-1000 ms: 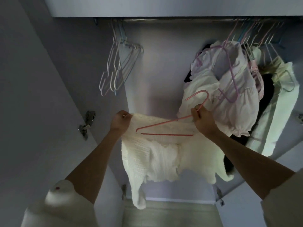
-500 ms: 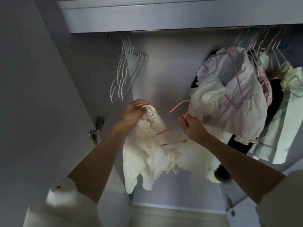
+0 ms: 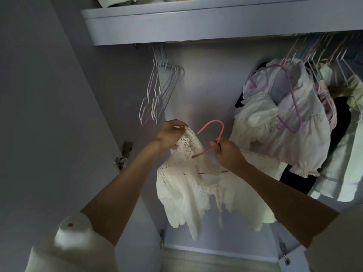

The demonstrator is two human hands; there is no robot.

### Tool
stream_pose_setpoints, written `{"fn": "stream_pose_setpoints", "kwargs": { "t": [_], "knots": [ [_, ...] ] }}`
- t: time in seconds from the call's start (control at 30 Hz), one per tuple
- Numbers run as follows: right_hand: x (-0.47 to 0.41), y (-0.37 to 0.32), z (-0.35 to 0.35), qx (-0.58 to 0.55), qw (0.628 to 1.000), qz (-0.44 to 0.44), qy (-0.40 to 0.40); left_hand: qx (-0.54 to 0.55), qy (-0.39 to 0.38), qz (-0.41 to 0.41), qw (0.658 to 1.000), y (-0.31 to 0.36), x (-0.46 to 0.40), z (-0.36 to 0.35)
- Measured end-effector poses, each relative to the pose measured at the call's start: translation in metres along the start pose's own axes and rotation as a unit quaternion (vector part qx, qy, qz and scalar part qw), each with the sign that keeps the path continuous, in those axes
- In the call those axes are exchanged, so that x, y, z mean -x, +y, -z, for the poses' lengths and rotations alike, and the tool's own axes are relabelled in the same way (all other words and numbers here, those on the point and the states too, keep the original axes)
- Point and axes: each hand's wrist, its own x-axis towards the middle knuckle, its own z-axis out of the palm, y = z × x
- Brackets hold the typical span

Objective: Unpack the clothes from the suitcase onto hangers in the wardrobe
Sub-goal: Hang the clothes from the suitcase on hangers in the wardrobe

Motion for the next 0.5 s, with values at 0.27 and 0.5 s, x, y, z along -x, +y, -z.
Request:
{"fn": "stream_pose_setpoints", "kwargs": {
  "t": [0.27, 0.5],
  "knots": [
    [-0.012, 0.002, 0.022, -0.149, 0.977, -0.065, 0.136, -0.192, -0.033, -0.039, 0.980, -0.021, -0.002, 0.002],
    [-0.015, -0.003, 0.039, -0.121, 0.983, -0.049, 0.125, -0.535, 0.102, -0.145, 0.826, -0.021, -0.009, 0.007]
  ]
}}
